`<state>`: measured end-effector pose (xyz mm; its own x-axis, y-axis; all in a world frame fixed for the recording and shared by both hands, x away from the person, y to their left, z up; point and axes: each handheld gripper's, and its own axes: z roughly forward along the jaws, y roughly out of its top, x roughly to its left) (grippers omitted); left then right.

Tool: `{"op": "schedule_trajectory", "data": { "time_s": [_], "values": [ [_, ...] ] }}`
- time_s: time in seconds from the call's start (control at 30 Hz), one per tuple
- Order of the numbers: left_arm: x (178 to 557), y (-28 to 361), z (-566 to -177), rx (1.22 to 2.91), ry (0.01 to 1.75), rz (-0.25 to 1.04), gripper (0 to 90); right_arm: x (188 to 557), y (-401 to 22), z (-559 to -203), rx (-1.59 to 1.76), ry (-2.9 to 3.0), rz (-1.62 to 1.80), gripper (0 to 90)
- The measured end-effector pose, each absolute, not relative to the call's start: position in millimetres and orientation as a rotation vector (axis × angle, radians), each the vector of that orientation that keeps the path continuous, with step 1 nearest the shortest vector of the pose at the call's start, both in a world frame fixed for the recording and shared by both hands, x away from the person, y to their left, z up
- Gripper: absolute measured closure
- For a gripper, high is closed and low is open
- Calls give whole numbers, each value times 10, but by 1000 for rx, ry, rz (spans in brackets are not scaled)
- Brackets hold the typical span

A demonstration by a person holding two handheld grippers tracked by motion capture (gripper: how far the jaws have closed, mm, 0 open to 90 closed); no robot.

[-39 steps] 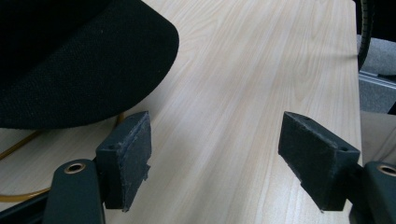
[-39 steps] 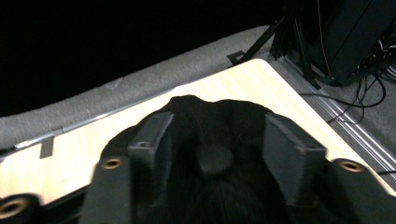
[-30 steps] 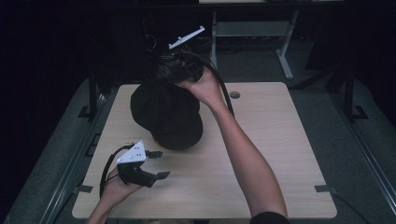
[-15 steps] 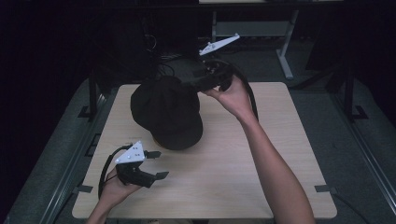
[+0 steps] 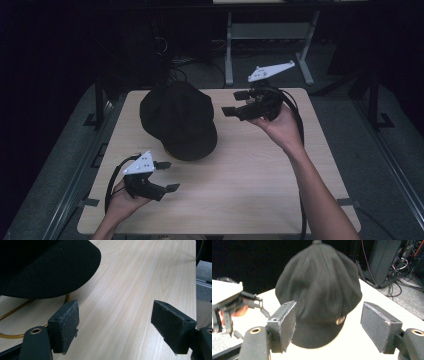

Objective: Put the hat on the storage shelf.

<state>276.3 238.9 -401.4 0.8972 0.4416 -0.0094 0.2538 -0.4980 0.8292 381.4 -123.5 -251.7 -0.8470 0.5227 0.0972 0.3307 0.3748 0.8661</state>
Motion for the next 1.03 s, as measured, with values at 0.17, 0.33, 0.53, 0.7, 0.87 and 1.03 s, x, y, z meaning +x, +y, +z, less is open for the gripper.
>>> {"op": "schedule_trajectory", "data": {
  "time_s": [0.17, 0.33, 0.53, 0.7, 0.87, 1.03],
  "values": [
    [2765, 2376, -4025, 2126, 498, 247, 222, 3627, -1451, -2692, 801, 2432, 1467, 269],
    [2762, 2371, -4027, 2121, 503, 252, 222, 3431, -1688, -2933, 854, 2421, 1474, 269],
    [2765, 2378, -4028, 2122, 510, 245, 222, 3252, -1962, -3217, 933, 2401, 1467, 268],
    [2769, 2382, -4034, 2129, 509, 244, 222, 3142, -2160, -3416, 1001, 2371, 1479, 268],
    [2771, 2388, -4033, 2129, 512, 243, 221, 2987, -2323, -3643, 1058, 2363, 1459, 263],
    [2770, 2390, -4028, 2130, 510, 247, 221, 2817, -2407, -3811, 1091, 2367, 1416, 248]
  ]
}}
